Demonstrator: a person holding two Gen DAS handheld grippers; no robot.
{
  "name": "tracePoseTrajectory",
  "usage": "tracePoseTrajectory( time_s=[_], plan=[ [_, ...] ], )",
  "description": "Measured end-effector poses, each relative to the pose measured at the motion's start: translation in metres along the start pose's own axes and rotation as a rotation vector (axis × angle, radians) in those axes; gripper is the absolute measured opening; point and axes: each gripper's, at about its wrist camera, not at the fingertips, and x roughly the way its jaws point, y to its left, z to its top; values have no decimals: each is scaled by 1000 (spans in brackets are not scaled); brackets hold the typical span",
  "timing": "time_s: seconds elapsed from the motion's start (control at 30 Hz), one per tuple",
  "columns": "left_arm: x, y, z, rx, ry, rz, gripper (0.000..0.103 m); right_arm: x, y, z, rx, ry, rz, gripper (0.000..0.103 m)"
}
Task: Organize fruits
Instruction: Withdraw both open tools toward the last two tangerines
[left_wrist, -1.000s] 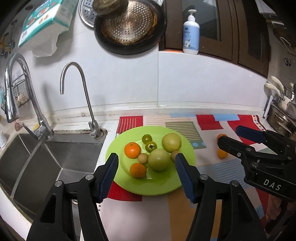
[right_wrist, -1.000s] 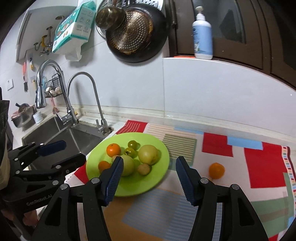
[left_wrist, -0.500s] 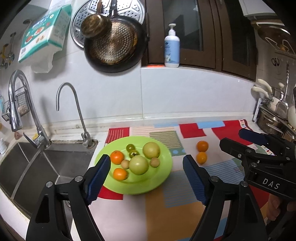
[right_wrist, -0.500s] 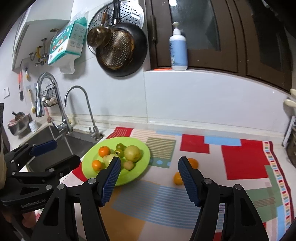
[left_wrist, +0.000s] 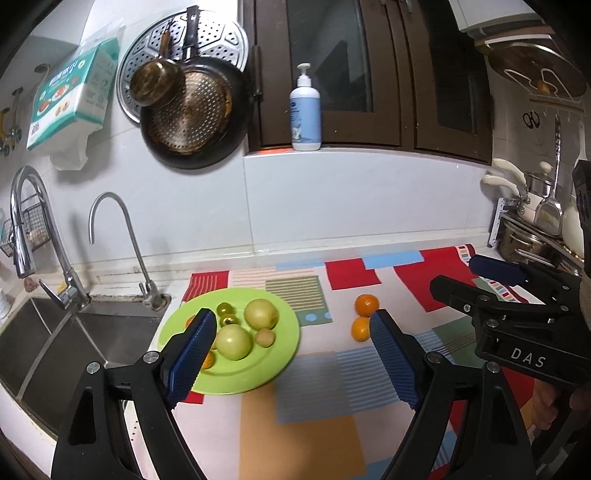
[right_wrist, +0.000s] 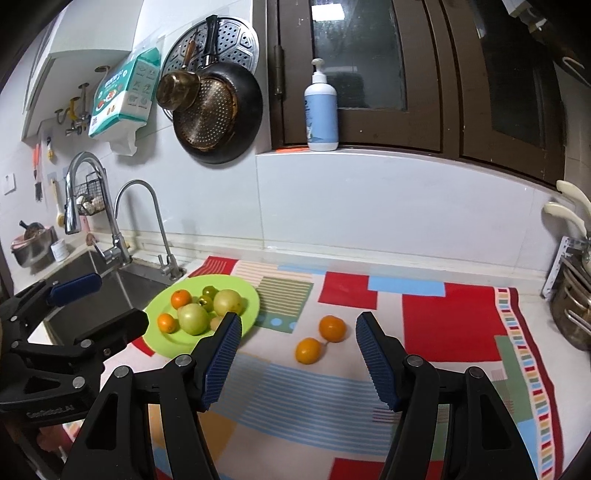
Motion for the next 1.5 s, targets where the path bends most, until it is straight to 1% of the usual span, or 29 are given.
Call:
tracePoseTrajectory(
  time_s=[0.27,0.5,0.87,1.17,1.23,1.5],
  plan=[
    [7,-27,3,18,-8,-1,85,1,-21,1,-30,9,20,65],
    [28,-47,3,43,2,-13,85,9,-40,3,-74,13,27,65],
    [86,-63,0,64,86,-59,84,54,-65,0,-63,69,58,65],
    [138,-66,-14,54,181,-104,73,101,-73,-9,-74,139,90,65],
    [150,-68,-18,50,207,-114,68,110,-72,-11,-82,157,99,65],
    [188,-70,-28,11,304,-167,56,142,-74,-21,-93,209,116,65]
  ],
)
